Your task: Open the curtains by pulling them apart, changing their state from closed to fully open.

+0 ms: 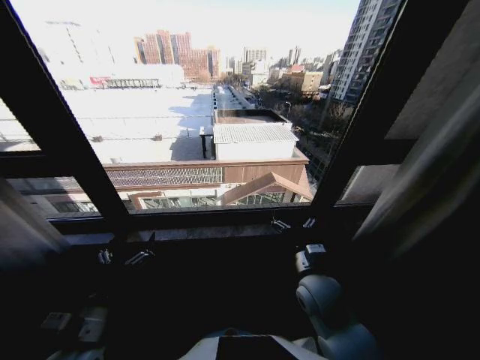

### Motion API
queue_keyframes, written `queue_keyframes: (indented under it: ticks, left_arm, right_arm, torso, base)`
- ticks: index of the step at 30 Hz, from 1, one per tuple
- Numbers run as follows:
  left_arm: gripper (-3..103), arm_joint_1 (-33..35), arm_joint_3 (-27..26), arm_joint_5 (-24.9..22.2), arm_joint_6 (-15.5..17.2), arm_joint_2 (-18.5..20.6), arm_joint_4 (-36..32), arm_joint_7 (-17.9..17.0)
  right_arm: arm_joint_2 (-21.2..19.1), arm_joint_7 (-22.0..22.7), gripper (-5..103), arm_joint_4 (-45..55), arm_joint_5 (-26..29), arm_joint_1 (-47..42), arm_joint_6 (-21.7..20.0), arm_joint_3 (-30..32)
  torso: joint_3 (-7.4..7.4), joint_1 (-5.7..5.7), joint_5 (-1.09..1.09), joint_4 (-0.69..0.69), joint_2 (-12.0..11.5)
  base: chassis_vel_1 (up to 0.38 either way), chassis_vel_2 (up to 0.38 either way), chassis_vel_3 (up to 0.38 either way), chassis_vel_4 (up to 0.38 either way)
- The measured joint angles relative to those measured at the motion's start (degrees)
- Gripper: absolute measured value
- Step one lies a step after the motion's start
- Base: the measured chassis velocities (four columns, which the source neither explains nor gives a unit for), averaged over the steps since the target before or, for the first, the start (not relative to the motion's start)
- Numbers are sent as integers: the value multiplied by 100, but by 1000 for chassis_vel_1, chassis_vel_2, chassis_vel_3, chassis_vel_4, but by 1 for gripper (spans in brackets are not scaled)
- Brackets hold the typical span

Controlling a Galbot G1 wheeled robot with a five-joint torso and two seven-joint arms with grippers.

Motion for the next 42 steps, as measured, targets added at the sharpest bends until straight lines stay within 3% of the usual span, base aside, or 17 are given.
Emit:
queue_keyframes:
  ticks: [42]
  left_arm:
    - [100, -103, 3, 13, 24, 2, 118, -18]
  right_arm:
    - [136, -87, 100, -188, -115, 105, 139, -114]
  torso:
    - [0, 0, 1, 1, 0]
  base:
    - [352, 351, -349, -357]
